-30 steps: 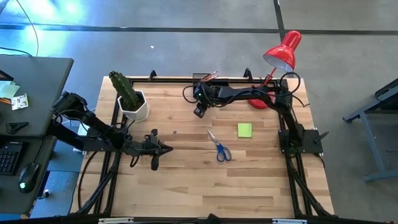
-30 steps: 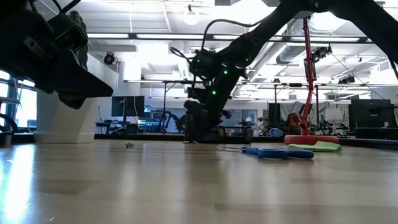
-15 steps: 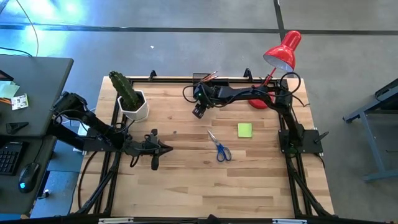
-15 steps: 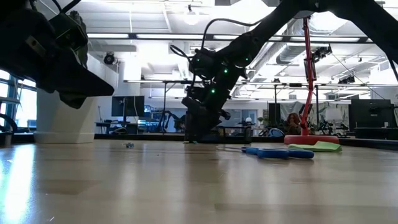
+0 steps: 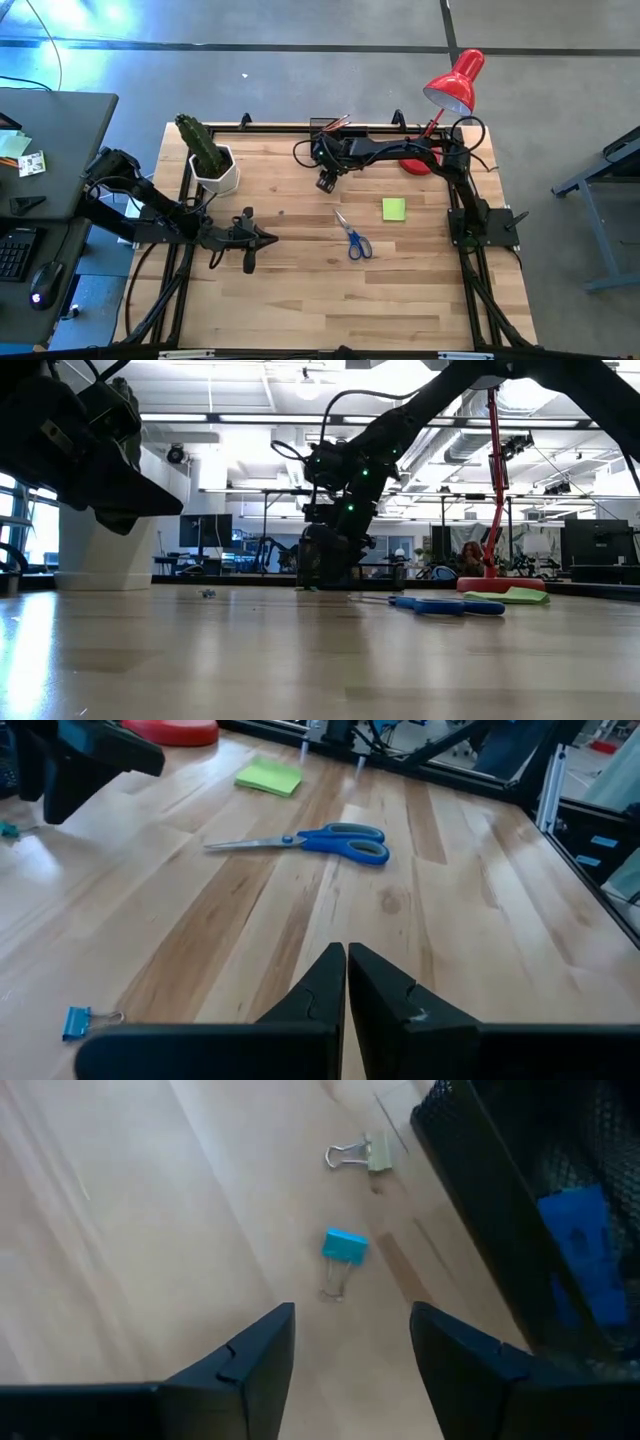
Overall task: Pick and place office supplies into organizer
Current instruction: Put the bottom blue binder clip into the bottom left section of the desk organizer
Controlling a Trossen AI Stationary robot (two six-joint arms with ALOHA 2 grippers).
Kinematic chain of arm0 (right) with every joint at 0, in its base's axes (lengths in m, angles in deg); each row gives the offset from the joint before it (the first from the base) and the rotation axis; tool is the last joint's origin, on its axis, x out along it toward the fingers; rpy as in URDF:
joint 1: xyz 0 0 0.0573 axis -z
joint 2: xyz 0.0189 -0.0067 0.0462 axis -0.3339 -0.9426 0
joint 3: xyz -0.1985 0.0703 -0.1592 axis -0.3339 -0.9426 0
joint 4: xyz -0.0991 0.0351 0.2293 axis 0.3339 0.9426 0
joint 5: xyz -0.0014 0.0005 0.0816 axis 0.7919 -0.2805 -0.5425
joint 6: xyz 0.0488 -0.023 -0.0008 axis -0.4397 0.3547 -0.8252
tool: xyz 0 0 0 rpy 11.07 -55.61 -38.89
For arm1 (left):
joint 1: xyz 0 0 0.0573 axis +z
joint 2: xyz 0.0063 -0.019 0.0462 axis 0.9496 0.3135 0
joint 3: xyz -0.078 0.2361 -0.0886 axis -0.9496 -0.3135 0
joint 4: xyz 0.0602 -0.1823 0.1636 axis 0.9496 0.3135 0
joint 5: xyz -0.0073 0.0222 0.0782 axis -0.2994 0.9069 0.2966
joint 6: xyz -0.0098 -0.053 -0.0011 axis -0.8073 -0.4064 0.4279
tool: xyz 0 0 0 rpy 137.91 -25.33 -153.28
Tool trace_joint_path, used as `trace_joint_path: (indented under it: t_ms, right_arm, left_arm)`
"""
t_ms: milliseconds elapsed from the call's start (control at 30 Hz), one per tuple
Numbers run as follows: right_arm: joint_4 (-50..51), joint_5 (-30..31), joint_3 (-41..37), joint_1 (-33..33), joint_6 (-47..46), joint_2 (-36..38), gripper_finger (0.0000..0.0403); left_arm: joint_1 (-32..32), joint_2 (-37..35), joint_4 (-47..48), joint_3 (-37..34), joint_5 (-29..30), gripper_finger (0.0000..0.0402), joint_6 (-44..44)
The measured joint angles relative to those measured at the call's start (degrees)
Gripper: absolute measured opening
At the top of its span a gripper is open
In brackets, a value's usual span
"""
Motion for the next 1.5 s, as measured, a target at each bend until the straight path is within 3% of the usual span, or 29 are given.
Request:
trace_joint_path:
  t_ms: [233,667,800,967,1233,1500]
  right_arm:
    - [1.3,-1.6,0.0,1.4,2.1,0.0,0.0211]
    - [0.2,-5.7,1.1,2.2,6.7,-0.3,0.0205]
    - [1.2,-7.2,5.4,2.8,8.1,-0.3,0.0205]
    - [10.9,-5.8,14.5,2.8,9.3,-2.0,0.0205]
    - [27.4,-4.3,30.5,3.1,6.9,-14.3,0.0204]
    - [30.2,-3.9,35.7,2.7,5.2,-17.5,0.0205]
  left_arm:
    - [0.0,0.0,0.6,0.0,-0.1,0.0008,0.0]
    - [0.0,0.0,0.5,0.0,0.2,0.0008,0.0]
    - [0.0,0.0,0.5,0.0,0.9,0.0008,0.0]
    - [0.0,0.0,0.4,0.0,1.4,0.0008,0.0]
    - [0.0,0.0,0.2,0.0,0.9,0.0008,0.0]
    - [0.0,0.0,1.3,0.0,-0.2,0.0008,-0.3]
